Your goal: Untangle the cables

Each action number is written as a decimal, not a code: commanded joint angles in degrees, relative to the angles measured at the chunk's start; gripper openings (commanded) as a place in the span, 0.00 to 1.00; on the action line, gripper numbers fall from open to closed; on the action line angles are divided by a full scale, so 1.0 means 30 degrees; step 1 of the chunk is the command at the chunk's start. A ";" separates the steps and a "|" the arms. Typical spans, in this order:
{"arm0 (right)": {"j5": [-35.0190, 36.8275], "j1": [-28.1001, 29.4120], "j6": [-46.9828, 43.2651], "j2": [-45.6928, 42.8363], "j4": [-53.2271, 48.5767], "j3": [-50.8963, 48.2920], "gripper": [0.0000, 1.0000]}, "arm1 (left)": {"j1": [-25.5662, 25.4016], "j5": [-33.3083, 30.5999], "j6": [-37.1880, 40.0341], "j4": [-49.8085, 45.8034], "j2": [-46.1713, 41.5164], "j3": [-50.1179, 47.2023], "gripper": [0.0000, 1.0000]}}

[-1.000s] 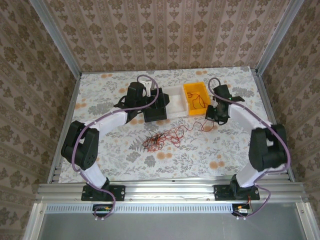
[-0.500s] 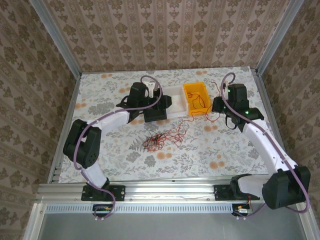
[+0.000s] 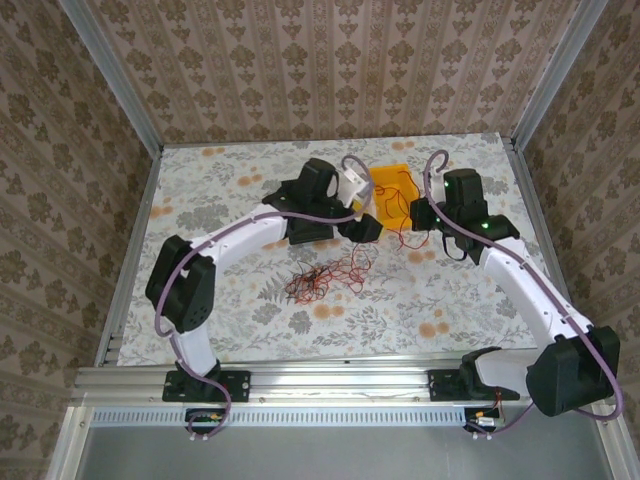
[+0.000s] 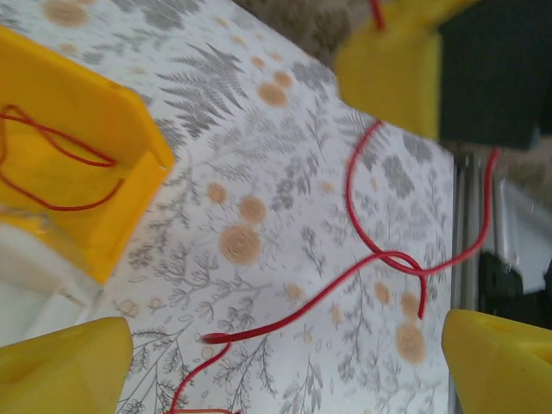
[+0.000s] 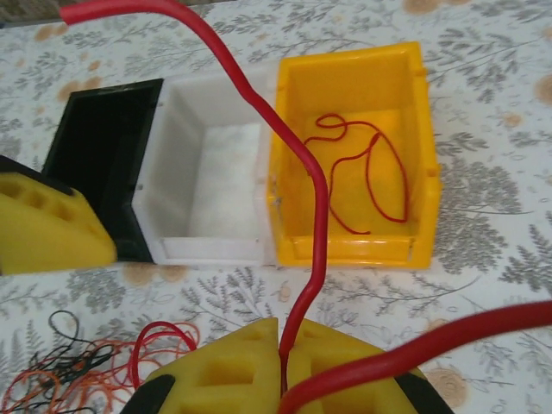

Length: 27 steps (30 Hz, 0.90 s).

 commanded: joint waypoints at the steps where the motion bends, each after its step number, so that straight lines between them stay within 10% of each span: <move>1: -0.2892 -0.0558 0.0665 0.0397 0.0522 0.0617 0.04 | -0.0685 -0.1746 0.4038 -0.3518 0.0707 0.0692 0.93; 8: -0.5231 -0.0963 0.1045 0.0199 0.0548 0.0921 0.03 | -0.1570 -0.8300 0.4861 0.0334 0.1332 -0.0146 0.84; 19: -0.5587 -0.1389 0.1106 0.0239 -0.0182 0.0658 0.03 | -0.1451 -0.7154 0.1345 0.3703 0.1824 -0.0665 0.00; 27: 0.3894 -0.2233 0.2662 0.0473 -0.2249 0.0540 0.02 | 0.0757 -0.9520 -0.4730 0.7731 -0.0909 -0.5454 0.00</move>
